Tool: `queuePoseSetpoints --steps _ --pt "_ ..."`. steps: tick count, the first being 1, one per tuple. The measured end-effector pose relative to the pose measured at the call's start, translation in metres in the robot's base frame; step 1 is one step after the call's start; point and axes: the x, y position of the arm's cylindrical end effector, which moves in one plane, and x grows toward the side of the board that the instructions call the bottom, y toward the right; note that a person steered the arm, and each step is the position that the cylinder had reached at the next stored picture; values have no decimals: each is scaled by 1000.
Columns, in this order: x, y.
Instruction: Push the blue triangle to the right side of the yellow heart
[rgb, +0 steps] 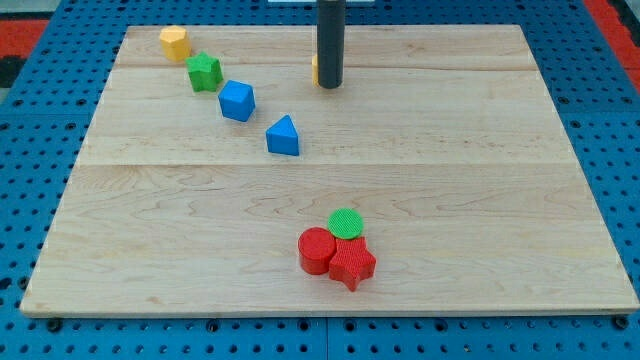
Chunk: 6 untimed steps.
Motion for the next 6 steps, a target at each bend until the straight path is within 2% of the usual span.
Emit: queuePoseSetpoints --steps 1,2,4,5,6 --pt "-38 0" --pt "-59 0" --pt "58 -1" --pt "108 -3" --pt "142 -30"
